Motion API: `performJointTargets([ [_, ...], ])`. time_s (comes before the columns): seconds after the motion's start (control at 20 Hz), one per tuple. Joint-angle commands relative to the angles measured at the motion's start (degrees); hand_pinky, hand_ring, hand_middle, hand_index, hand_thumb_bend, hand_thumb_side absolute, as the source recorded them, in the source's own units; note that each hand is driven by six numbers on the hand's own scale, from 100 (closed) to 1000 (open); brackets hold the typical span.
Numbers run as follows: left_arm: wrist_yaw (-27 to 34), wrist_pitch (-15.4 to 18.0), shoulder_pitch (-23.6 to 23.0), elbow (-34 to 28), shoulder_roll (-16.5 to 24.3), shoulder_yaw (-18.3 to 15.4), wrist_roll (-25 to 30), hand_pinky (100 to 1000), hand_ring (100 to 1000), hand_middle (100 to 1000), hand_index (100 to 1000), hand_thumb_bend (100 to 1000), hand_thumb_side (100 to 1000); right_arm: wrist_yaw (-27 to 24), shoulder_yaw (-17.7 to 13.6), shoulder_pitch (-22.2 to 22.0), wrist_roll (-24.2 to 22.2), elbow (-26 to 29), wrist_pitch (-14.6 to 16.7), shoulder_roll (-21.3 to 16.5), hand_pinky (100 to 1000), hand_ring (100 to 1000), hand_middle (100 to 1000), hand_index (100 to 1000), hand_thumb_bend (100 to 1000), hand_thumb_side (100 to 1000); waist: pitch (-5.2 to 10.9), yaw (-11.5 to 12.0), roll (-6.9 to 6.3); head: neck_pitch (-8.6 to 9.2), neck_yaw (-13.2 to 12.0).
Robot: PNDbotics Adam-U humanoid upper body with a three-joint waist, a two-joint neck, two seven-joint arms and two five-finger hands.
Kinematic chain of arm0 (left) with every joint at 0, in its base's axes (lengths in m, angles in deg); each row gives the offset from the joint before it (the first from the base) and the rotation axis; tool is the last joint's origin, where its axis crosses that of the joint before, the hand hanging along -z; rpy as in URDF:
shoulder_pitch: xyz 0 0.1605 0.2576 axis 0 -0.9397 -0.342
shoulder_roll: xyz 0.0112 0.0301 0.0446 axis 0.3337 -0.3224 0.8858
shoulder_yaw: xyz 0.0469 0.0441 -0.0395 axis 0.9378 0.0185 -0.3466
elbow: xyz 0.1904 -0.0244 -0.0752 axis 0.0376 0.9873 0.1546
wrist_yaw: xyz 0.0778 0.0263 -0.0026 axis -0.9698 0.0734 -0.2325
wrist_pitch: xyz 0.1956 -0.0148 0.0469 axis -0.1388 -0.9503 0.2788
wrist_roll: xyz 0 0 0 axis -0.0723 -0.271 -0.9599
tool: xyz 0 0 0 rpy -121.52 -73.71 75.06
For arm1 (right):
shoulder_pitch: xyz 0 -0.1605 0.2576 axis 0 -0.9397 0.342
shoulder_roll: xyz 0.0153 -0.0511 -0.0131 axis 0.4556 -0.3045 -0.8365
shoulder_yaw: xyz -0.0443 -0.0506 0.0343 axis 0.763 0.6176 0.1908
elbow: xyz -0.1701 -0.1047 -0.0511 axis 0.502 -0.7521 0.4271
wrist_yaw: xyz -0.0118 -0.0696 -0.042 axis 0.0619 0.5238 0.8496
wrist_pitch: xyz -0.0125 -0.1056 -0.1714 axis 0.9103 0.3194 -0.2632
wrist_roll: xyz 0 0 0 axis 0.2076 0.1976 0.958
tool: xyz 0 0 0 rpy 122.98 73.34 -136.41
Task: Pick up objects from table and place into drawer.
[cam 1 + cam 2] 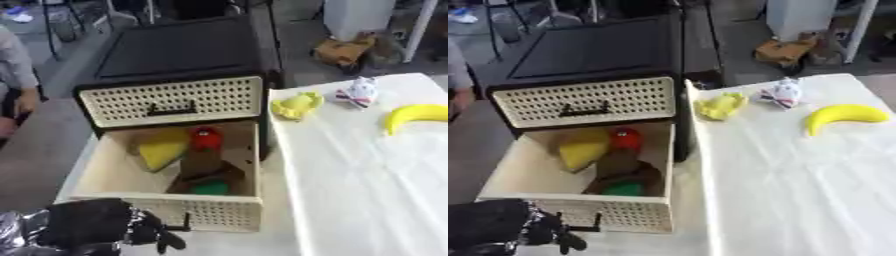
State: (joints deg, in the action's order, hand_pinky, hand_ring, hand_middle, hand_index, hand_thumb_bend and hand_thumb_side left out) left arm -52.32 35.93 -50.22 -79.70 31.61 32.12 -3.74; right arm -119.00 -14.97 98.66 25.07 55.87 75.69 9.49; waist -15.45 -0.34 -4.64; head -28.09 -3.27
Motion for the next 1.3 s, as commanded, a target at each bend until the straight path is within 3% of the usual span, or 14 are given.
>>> performJointTargets([
  [0.05, -1.47, -1.41, 0.43, -0.74, 0.45, -0.43, 0.66, 100, 100, 623, 928, 100, 1000, -0.55, -0.72, 0.81, 0.16, 0.92, -0.23, -0.70, 593, 787, 553, 808, 205, 1000, 0.76, -0.04, 0.21, 0.19, -0.15],
  [0.75, -3.90, -6.71, 0.26, -0.74, -1.46, 0.02, 6.11, 100, 100, 682, 956, 100, 1000, -1.14, -0.90, 1.40, 0.76, 0.92, -0.54, 0.06, 594, 786, 552, 808, 195, 1000, 0.46, -0.44, 0.48, 0.20, -0.51],
  [1.3, -6.38, -8.17, 0.32, -0.74, -1.74, -0.73, 5.03, 100, 100, 728, 960, 100, 1000, -1.24, -0.82, 1.87, 0.98, 0.92, -0.34, 0.19, 593, 786, 552, 808, 191, 1000, 0.16, -0.71, 0.48, 1.09, -0.68],
])
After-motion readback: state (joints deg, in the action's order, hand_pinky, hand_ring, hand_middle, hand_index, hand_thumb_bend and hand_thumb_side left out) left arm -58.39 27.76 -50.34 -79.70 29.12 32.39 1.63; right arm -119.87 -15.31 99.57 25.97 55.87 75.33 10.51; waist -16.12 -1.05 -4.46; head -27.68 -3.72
